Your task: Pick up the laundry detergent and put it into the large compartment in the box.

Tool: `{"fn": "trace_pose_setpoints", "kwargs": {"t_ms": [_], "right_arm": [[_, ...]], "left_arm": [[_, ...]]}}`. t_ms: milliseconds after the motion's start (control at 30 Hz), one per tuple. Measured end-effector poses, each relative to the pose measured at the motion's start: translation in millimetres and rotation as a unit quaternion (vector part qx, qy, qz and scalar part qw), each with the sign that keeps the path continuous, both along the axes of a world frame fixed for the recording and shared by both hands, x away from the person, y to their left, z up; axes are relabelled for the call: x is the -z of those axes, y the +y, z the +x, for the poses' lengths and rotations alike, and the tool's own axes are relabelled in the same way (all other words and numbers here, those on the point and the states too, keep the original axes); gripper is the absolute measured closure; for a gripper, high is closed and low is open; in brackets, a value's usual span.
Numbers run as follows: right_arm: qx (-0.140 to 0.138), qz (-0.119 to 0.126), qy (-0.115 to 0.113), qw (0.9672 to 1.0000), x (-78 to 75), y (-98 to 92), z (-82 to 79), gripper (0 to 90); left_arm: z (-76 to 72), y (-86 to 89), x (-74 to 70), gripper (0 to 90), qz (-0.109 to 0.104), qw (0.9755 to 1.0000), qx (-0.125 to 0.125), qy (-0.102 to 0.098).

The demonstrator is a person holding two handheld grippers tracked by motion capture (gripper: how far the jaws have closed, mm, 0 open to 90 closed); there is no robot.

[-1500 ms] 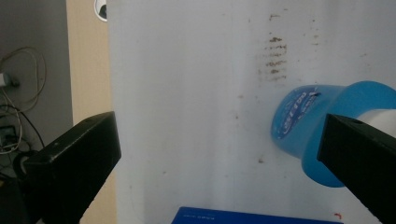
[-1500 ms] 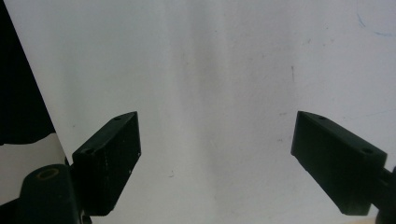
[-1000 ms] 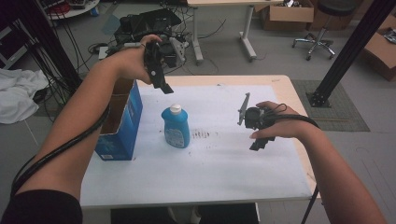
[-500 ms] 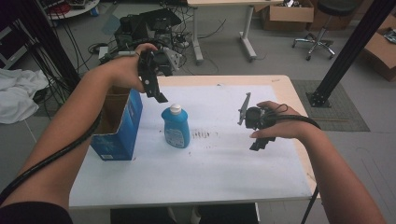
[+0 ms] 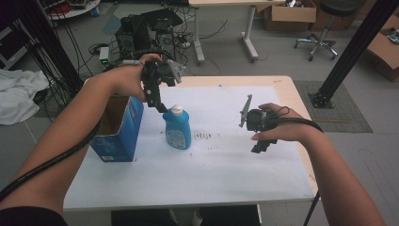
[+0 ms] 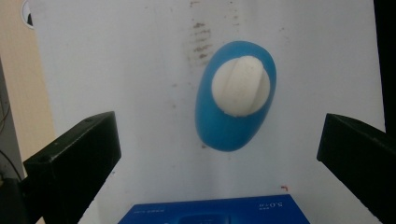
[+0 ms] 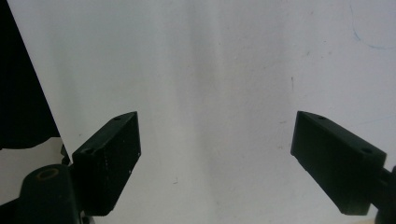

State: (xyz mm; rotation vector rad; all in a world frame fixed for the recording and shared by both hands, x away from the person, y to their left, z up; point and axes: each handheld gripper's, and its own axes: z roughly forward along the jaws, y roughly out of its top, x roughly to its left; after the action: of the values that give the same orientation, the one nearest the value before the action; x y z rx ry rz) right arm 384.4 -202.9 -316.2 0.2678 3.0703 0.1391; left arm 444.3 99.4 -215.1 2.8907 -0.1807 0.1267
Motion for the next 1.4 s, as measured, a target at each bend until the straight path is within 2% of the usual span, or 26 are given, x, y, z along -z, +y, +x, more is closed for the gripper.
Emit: {"fn": "trace_pose_setpoints", "kwargs": {"t_ms": [167, 300, 467, 900, 1067, 1267, 1400], "right_arm": [[0.003, 0.0, -0.002, 1.0, 2.0, 0.9, -0.9, 16.0], [0.006, 0.003, -0.004, 1.0, 4.0, 0.1, -1.0, 16.0], [0.013, 0.011, -0.001, 0.9999, 5.8, -1.6, -3.1, 16.0], [0.021, 0.003, -0.002, 0.9998, 7.0, 0.3, -7.1, 16.0], [0.025, 0.007, 0.002, 0.9997, 10.5, 1.5, -7.9, 16.0], [0.025, 0.007, 0.001, 0.9997, 12.6, 3.2, -8.4, 16.0], [0.025, 0.006, 0.001, 0.9997, 13.3, 3.8, -8.4, 16.0]], "left_arm": [[-2.7, -2.3, 9.7, 0.1, 0.001, 0.9998, 0.019, -0.003], [-4.2, -7.0, 19.8, 0.1, 0.004, 0.9994, 0.033, 0.006], [-3.6, -12.4, 26.0, 0.1, 0.005, 0.9989, 0.045, 0.007], [-3.4, -17.6, 44.2, 0.1, 0.004, 0.9977, 0.065, 0.015], [-3.6, -18.6, 51.2, 0.1, 0.006, 0.9977, 0.065, 0.02], [-3.2, -20.8, 60.8, 0.3, 0.024, 0.9969, 0.073, 0.018], [-3.2, -22.1, 63.4, 0.3, 0.029, 0.9965, 0.076, 0.017]]}}
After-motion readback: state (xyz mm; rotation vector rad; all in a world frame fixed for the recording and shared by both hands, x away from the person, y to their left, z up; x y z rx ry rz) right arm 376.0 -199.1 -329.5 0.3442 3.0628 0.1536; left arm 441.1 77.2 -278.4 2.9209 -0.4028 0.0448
